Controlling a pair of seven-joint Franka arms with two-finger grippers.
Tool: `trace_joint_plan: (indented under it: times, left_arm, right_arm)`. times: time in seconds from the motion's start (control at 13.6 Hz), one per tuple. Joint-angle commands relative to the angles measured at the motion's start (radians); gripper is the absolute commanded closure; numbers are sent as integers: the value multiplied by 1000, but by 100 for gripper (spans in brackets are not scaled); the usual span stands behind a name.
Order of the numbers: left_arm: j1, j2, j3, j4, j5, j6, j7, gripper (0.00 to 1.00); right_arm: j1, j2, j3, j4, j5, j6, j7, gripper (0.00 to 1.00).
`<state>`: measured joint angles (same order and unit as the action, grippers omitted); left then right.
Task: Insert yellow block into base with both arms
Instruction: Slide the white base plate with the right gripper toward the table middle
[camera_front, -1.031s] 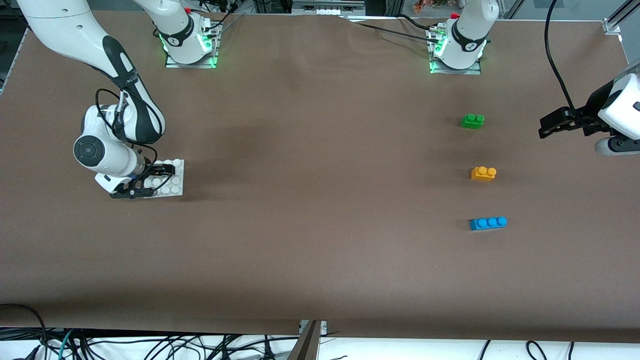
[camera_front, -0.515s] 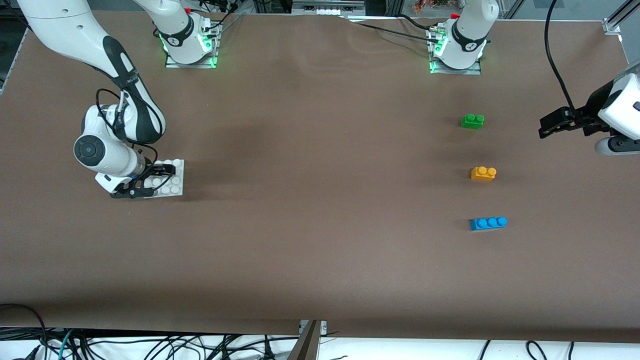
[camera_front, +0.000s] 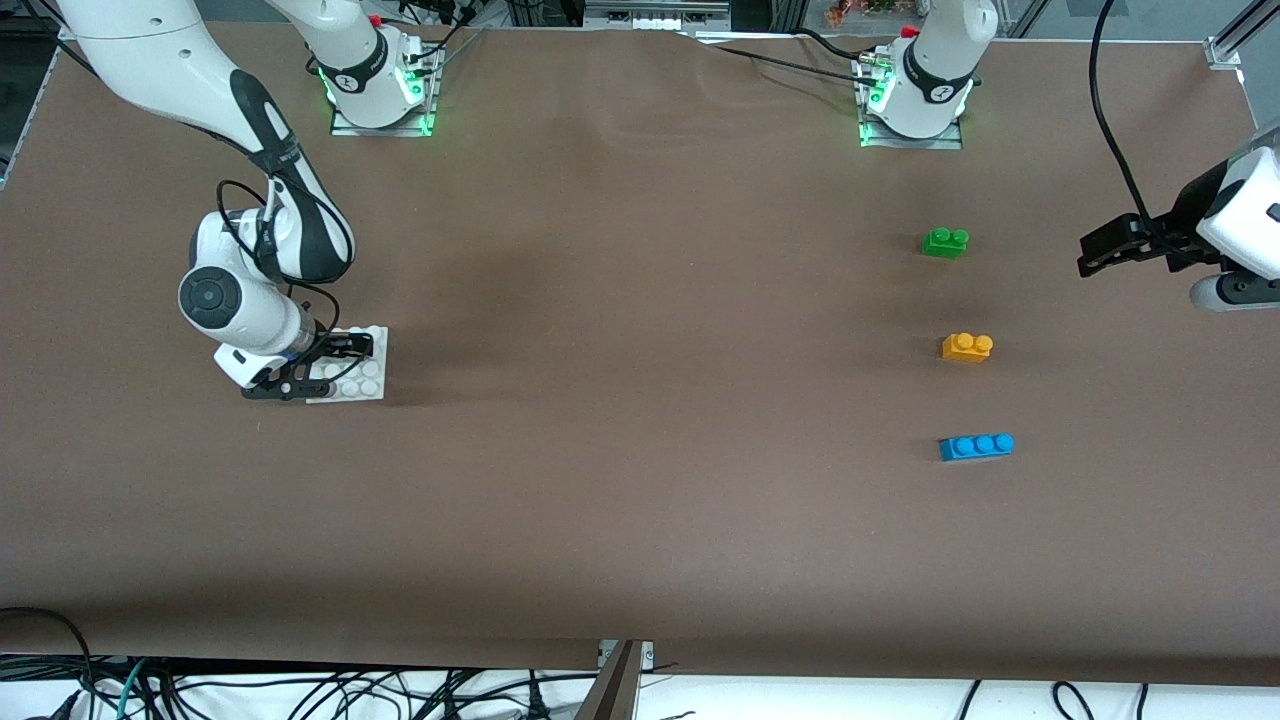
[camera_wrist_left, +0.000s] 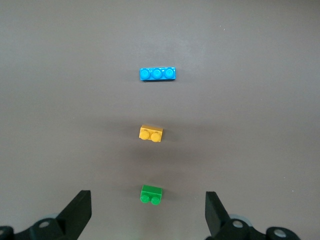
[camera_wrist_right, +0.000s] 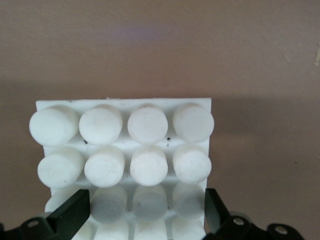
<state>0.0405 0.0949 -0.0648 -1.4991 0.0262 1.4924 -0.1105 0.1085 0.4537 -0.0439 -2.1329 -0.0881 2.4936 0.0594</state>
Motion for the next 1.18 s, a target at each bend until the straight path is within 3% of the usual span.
trace_joint_plan:
  times: [0.0,0.29,1.1]
  left_arm:
    - [-2,-11,-4,8,20,-14,-9,0]
    - [1,-11,-3,8,20,-14,-9,0]
    - [1,-11,-3,7,20,-14,-9,0]
  right_arm:
    - [25,68,42,1,17,83,42,0]
    - [71,89,73,21,18,108,124,0]
    - [295,141,75,106,18,108,433,0]
